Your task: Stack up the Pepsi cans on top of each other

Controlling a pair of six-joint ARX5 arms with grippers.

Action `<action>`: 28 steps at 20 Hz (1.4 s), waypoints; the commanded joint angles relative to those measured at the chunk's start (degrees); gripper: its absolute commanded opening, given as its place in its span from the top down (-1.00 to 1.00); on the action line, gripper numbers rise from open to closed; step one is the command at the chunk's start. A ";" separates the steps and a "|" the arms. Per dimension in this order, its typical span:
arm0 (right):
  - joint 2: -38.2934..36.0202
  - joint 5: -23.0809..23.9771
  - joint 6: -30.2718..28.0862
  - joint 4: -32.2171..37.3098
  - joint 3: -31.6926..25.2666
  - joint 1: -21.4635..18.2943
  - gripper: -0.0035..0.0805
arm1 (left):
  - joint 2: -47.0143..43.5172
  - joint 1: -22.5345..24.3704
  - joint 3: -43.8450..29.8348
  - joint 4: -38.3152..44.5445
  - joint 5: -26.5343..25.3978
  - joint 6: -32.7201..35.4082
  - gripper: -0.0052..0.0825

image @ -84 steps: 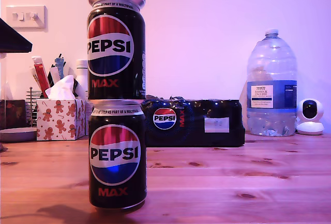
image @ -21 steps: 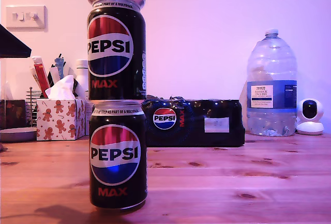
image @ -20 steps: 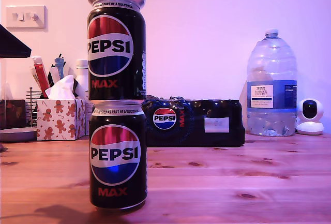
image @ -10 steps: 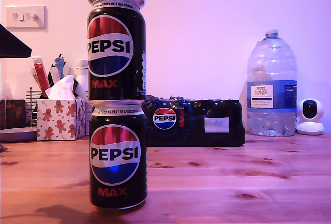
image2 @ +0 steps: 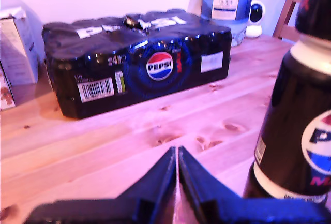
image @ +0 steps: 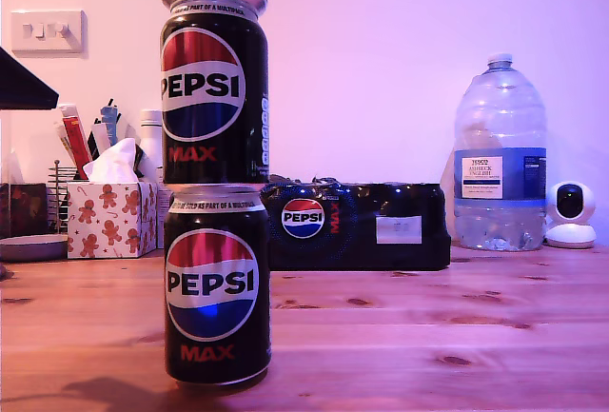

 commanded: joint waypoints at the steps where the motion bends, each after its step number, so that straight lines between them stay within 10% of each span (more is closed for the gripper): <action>1: -0.76 0.00 -0.33 0.28 1.66 0.59 -0.68 | -0.20 0.04 -1.27 0.24 0.46 0.26 0.92; 24: -1.95 0.02 -0.96 -3.28 8.76 0.55 -0.68 | -0.20 0.04 -1.27 0.33 0.57 0.26 0.92; 28: -1.95 6.29 -5.09 -10.67 14.38 0.11 -0.66 | -0.20 0.04 -1.27 0.44 0.57 0.24 0.92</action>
